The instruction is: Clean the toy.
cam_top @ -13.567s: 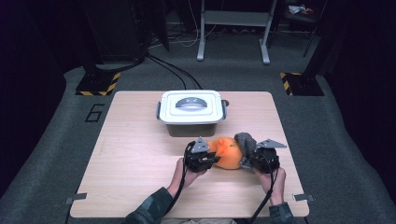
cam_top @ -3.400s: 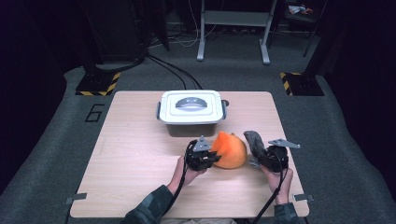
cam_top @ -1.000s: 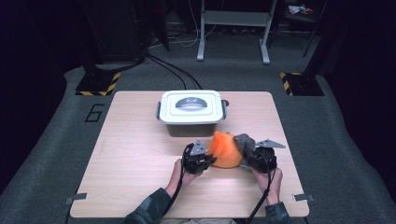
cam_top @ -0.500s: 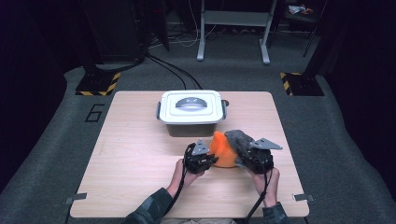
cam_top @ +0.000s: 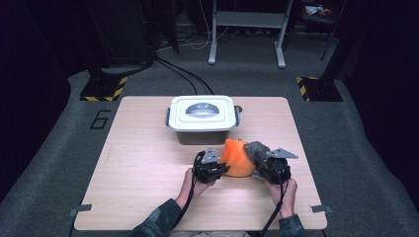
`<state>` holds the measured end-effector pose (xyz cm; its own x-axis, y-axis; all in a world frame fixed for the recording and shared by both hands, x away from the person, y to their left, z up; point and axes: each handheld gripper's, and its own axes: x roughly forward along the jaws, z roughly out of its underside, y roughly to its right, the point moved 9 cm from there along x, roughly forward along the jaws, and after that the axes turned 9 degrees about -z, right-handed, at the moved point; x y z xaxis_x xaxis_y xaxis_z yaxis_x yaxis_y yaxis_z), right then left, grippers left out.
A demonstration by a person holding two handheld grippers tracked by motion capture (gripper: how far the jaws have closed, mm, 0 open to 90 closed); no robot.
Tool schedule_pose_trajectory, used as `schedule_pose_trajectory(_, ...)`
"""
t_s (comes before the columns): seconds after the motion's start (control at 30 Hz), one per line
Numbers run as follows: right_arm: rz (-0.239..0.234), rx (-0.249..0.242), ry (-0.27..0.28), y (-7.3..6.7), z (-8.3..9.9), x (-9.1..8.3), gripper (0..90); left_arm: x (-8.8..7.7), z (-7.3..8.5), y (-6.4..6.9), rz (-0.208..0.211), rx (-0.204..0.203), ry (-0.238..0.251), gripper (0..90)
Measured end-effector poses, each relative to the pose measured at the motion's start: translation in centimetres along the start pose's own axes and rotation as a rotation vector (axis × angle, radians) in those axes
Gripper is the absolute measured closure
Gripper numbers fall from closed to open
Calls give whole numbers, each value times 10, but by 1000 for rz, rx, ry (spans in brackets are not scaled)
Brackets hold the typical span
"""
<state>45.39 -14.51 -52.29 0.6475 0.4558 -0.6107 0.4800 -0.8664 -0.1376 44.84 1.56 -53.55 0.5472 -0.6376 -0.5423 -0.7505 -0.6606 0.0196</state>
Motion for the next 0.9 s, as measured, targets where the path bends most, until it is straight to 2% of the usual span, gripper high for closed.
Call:
schedule_pose_trajectory(0.1,-1,33,-17,10,8,5,732,0,-1,0,-5,12,0,791)
schedule_pose_trajectory(0.2,-5,36,-14,12,8,5,732,-4,-3,-1,-12,33,15,640)
schedule_pose_trajectory(0.23,-12,36,-12,11,6,5,732,-4,-3,-2,-36,49,19,567)
schedule_pose_trajectory(0.3,-11,30,-13,11,5,5,732,-5,-2,-2,-40,57,14,521)
schedule_pose_trajectory(0.4,-11,27,-19,11,3,6,732,-2,3,-1,-78,95,-2,502)
schedule_pose_trajectory(0.5,-12,32,-22,11,2,6,732,3,10,-1,-107,123,-26,517)
schedule_pose_trajectory(0.53,-11,30,-23,11,2,6,732,4,11,-3,-132,138,-28,558)
schedule_pose_trajectory(0.6,-6,25,-22,12,2,5,732,6,11,-3,-135,130,-27,734)
schedule_pose_trajectory(0.63,-8,27,-19,11,1,5,732,6,11,-3,-135,131,-27,771)
schedule_pose_trajectory(0.73,-10,28,2,9,-3,-2,733,4,6,-1,-105,109,-27,832)
schedule_pose_trajectory(0.8,-34,33,30,3,-9,-8,733,2,0,0,-90,95,-19,843)
schedule_pose_trajectory(0.9,-52,3,59,-8,-19,-18,733,-1,-6,4,-68,78,-13,848)
